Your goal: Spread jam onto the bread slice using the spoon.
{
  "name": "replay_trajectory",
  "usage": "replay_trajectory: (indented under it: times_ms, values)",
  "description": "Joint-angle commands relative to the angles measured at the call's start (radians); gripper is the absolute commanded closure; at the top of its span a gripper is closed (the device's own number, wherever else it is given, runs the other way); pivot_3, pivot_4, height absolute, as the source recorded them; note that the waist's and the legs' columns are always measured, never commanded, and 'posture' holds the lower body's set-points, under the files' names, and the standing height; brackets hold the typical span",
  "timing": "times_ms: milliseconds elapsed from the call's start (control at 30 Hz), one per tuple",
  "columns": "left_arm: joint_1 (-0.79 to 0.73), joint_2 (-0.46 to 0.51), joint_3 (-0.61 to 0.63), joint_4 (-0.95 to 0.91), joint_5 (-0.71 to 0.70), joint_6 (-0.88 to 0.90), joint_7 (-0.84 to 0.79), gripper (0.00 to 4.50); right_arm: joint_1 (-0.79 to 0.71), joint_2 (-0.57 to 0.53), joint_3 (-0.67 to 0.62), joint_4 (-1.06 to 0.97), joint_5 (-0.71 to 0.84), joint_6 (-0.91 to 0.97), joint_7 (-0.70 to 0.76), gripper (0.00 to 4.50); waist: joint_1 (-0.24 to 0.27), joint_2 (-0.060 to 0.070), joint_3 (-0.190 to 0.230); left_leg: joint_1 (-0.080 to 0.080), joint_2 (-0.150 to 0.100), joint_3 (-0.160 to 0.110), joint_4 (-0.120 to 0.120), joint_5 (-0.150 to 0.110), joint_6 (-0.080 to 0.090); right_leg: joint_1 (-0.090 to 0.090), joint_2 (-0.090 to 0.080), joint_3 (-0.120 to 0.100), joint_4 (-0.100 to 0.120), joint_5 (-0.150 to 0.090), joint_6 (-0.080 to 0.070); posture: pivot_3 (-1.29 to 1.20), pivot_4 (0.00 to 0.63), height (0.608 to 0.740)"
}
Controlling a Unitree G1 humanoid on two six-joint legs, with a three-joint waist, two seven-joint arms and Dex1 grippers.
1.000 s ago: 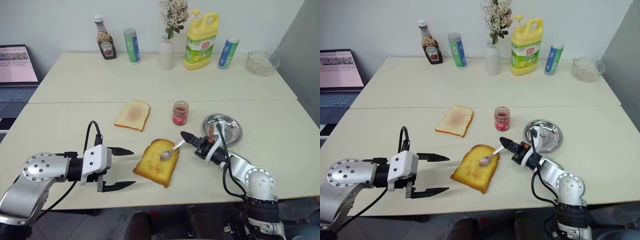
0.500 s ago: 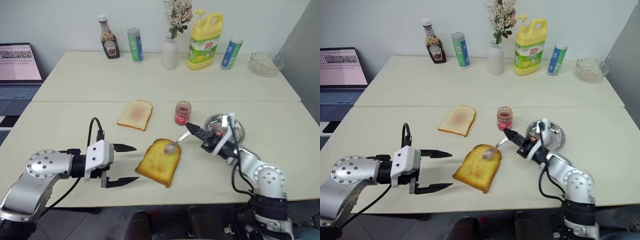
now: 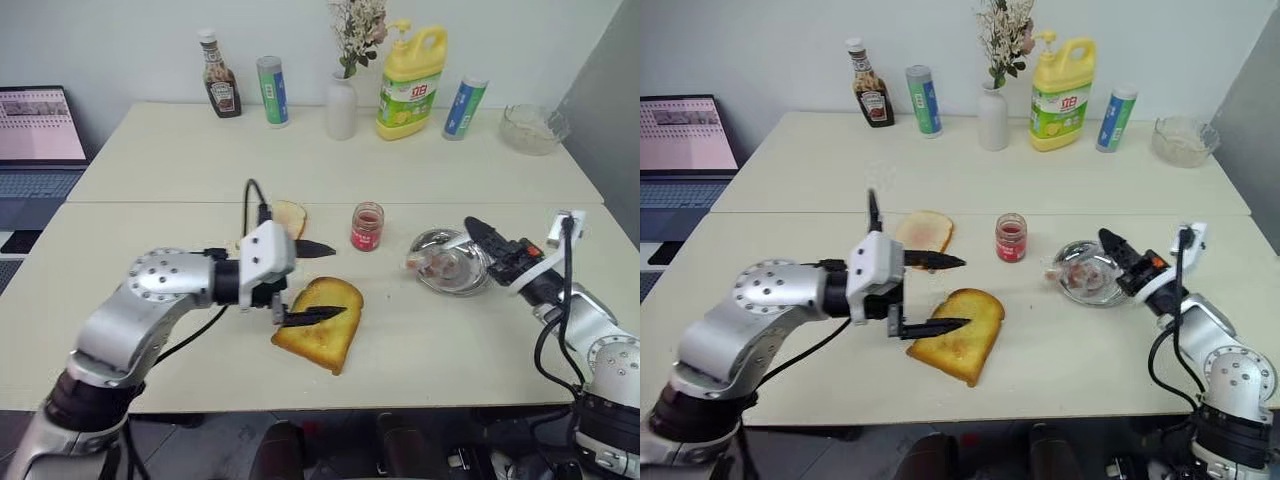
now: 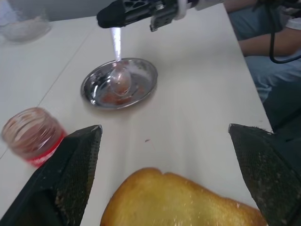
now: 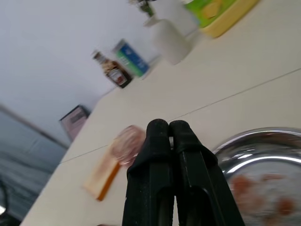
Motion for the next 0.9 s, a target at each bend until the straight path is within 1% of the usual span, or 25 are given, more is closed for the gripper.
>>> replay_trajectory:
  times_ms: [33,200,433,733,833,900]
  values:
    - [-0.049,-0.028,-0.061,0.030,0.059,-0.036,-0.006,0.00,-0.030,-0.024,-0.024,0.074,-0.064,-0.072,0.041,4.46,-0.004,0.000,0.000,0.001,0.000,0.000,0.000,0.000,0.000,0.000,0.000,0.000,0.000,0.000,0.000,0.00,0.150,0.740]
    - [-0.084,-0.074,-0.098,0.083,0.094,-0.058,-0.009,0.00,-0.065,-0.030,-0.015,0.166,-0.114,-0.094,0.070,4.46,-0.005,0.001,0.000,0.001,0.000,0.000,0.000,0.000,0.000,0.000,0.001,0.001,0.001,0.000,0.000,0.00,0.150,0.740]
    - [-0.085,-0.099,-0.110,0.113,0.126,-0.088,-0.025,0.00,-0.112,-0.020,-0.011,0.241,-0.161,-0.114,0.081,4.46,-0.002,0.001,0.000,0.001,0.000,0.000,0.000,0.000,0.000,0.000,0.001,0.001,0.000,0.000,0.000,0.00,0.150,0.740]
    - [-0.092,-0.135,-0.118,0.131,0.149,-0.099,-0.024,0.00,-0.138,-0.043,-0.016,0.341,-0.227,-0.125,0.129,4.46,0.000,0.001,-0.001,0.001,0.000,0.000,0.000,0.000,0.000,0.000,0.001,0.001,0.001,0.000,0.000,0.00,0.150,0.740]
    - [-0.096,-0.143,-0.119,0.136,0.156,-0.103,-0.025,0.00,-0.137,-0.058,-0.006,0.349,-0.252,-0.119,0.149,3.79,0.001,0.001,-0.001,0.001,0.000,0.000,0.000,0.000,0.000,0.000,0.001,0.001,0.001,0.000,0.000,0.00,0.150,0.740]
    - [-0.098,-0.146,-0.119,0.139,0.159,-0.105,-0.027,0.00,-0.140,-0.066,-0.002,0.356,-0.281,-0.137,0.155,3.13,0.000,0.001,-0.001,0.001,0.000,0.000,0.000,0.000,0.000,0.000,0.001,0.001,0.001,0.000,0.000,0.00,0.150,0.740]
